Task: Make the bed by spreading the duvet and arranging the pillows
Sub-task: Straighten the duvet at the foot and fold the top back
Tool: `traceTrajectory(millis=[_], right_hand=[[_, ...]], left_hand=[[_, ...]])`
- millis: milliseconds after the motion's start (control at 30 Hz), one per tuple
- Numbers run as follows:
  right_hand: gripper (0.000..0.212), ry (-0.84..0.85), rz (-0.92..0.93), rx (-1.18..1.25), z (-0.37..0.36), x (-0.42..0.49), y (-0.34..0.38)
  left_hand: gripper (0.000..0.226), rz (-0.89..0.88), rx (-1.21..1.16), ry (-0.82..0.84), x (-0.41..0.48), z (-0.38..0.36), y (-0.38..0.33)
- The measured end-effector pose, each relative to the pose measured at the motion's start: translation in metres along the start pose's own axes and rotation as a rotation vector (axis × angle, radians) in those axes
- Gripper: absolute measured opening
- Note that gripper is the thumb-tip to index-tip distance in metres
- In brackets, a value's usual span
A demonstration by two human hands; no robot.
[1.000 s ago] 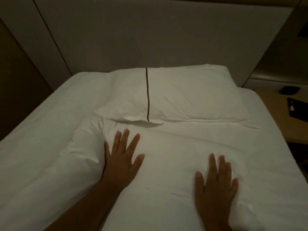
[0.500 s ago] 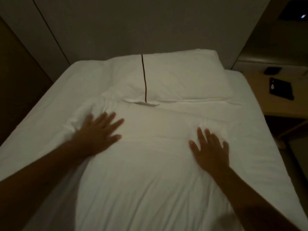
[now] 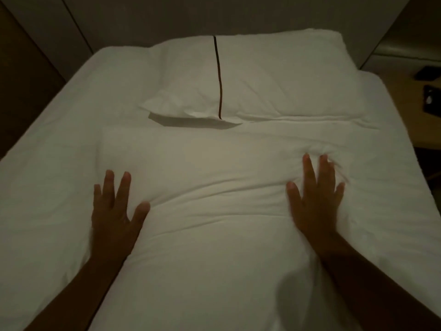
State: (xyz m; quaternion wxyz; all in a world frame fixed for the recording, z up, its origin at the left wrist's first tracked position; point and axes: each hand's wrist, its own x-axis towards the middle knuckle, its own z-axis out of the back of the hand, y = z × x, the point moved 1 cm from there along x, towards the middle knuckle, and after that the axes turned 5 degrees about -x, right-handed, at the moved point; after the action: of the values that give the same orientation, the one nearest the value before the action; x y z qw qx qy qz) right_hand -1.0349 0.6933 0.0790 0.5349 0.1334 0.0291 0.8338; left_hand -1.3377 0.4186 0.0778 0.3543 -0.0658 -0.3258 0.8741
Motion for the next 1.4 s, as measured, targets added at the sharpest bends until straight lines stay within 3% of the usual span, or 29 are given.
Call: traceTrajectory(millis=[400,533,667,800,867,933,967,1100,1400], right_hand=[[0.071,-0.01,-0.038,-0.131,0.01,-0.021,0.008],[0.072,0.132,-0.032,-0.174,0.038,-0.037,-0.003],[0.074,0.288,-0.08,-0.194,0.082,-0.068,0.0],[0.077,0.305,0.022,-0.11,0.137,-0.186,0.043],[0.087,0.486,0.068,-0.149,0.166,-0.262,0.058],[0.102,0.679,0.117,-0.148,0.203,-0.346,0.07],[0.098,0.709,0.131,-0.11,0.224,-0.386,0.074],[0.066,0.489,0.114,-0.016,0.32,-0.526,0.103],[0.049,0.323,-0.008,0.099,0.432,-0.729,0.154]], left_hand=[[0.077,0.02,0.131,0.048,0.012,-0.002,0.002],[0.07,0.156,0.397,0.225,0.008,0.017,-0.017],[0.078,0.217,0.271,0.534,-0.05,0.056,-0.057],[0.073,0.122,0.299,0.691,-0.2,0.136,-0.087],[0.079,0.074,0.286,0.739,-0.272,0.187,-0.092],[0.085,-0.001,0.241,0.681,-0.332,0.241,-0.097],[0.084,-0.037,0.185,0.632,-0.36,0.266,-0.102],[0.063,-0.181,0.107,0.551,-0.461,0.36,-0.115],[0.057,-0.282,0.129,0.61,-0.62,0.453,-0.062]])
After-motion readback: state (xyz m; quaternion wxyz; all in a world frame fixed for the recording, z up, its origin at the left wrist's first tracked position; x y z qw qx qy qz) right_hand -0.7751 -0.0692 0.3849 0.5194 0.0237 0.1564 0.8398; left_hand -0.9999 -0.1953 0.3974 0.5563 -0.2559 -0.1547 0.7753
